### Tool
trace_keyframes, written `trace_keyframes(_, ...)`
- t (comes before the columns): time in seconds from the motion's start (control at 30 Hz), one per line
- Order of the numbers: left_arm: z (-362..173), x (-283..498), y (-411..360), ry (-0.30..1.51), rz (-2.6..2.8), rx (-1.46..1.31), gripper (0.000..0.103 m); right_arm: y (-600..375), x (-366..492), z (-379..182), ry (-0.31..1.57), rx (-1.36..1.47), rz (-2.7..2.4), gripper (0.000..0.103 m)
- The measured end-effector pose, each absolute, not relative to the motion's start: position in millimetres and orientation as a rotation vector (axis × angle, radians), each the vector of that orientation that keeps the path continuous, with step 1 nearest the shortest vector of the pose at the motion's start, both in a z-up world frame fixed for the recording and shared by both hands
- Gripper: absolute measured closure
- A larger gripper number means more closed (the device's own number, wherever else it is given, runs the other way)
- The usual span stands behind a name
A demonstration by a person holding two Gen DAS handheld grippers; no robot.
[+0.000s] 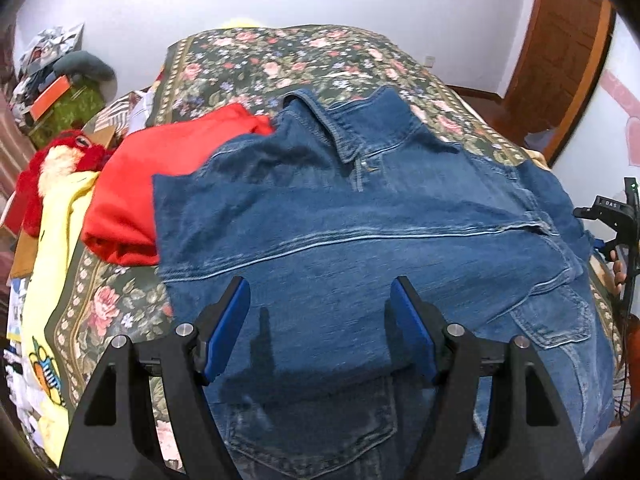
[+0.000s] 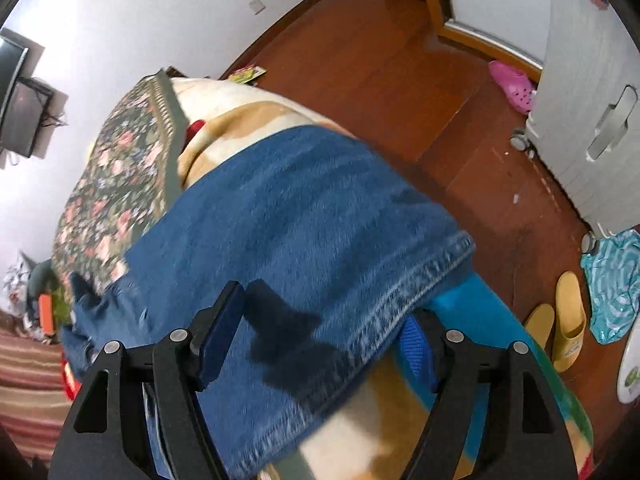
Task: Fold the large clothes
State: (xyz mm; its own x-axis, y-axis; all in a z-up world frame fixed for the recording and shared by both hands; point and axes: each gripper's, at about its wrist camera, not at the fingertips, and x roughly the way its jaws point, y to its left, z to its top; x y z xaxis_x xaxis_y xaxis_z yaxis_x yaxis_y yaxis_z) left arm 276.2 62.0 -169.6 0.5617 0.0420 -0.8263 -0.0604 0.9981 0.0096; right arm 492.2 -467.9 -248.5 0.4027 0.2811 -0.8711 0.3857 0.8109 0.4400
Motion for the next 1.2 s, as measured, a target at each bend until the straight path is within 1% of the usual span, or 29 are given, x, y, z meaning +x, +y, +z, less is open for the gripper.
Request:
trace_keyframes(0.03, -169.8, 275.3, 63.2, 0.973, 0.064, -0.017, 0.031, -465.7, 492.8, -246.2, 1.169, 0.642, -0.083, 0.032)
trace_keyframes(0.1, -170.3, 273.3, 66.6, 0.971, 0.071, -0.014, 0.031, -458.8, 491.3, -238.1, 1.14, 0.583, -0.093, 0.041)
trace_keyframes(0.17, -170.2, 271.2, 69.6, 0.97, 0.069, -0.025, 0.031, -453.7, 489.5, -230.3, 1.124, 0.523, -0.095, 0.065)
trace_keyframes(0.2, -170.5, 270.4, 71.1, 0.971, 0.068, -0.031, 0.031, -453.8, 488.2, -226.0, 1.114, 0.505, -0.082, 0.071)
trace_keyframes(0.23, -171.1, 270.1, 71.8, 0.973, 0.067, -0.038, 0.031, -454.5, 487.2, -222.4, 1.106, 0.505, -0.067, 0.081)
trace_keyframes(0.27, -171.0, 269.9, 72.3, 0.976, 0.063, -0.045, 0.031, -455.9, 485.8, -217.8, 1.099, 0.518, -0.048, 0.087)
trace_keyframes(0.37, -171.8, 269.8, 70.6, 0.981, 0.045, -0.061, 0.031, -451.1, 481.2, -194.9, 1.029, 0.548, 0.01, 0.09)
trace_keyframes(0.53, -169.1, 267.5, 65.7, 0.971, 0.023, -0.063, 0.031, -416.9, 472.1, -149.7, 0.926, 0.479, 0.156, 0.091)
trace_keyframes(0.63, -167.4, 264.4, 64.8, 0.968, 0.016, -0.055, 0.031, -386.2, 467.0, -128.7, 0.898, 0.418, 0.252, 0.091)
trace_keyframes(0.73, -166.9, 261.8, 67.5, 0.968, 0.019, -0.06, 0.031, -361.6, 457.2, -120.7, 0.901, 0.384, 0.345, 0.091)
trace_keyframes(0.87, -168.5, 259.2, 73.0, 0.978, 0.025, -0.079, 0.031, -324.7, 439.0, -122.9, 0.933, 0.295, 0.446, 0.091)
trace_keyframes(1.03, -173.2, 256.8, 75.8, 0.995, 0.016, -0.105, 0.031, -280.6, 417.8, -144.8, 1.017, 0.157, 0.591, 0.091)
trace_keyframes(1.1, -174.3, 255.6, 75.2, 0.997, 0.012, -0.112, 0.031, -264.9, 409.4, -158.2, 1.059, 0.088, 0.619, 0.09)
trace_keyframes(1.13, -174.6, 255.4, 74.4, 0.997, 0.011, -0.113, 0.031, -260.5, 406.5, -164.5, 1.077, 0.075, 0.619, 0.087)
trace_keyframes(1.2, -174.9, 255.5, 72.6, 0.999, 0.005, -0.114, 0.031, -257.7, 405.6, -172.6, 1.116, 0.082, 0.601, 0.087)
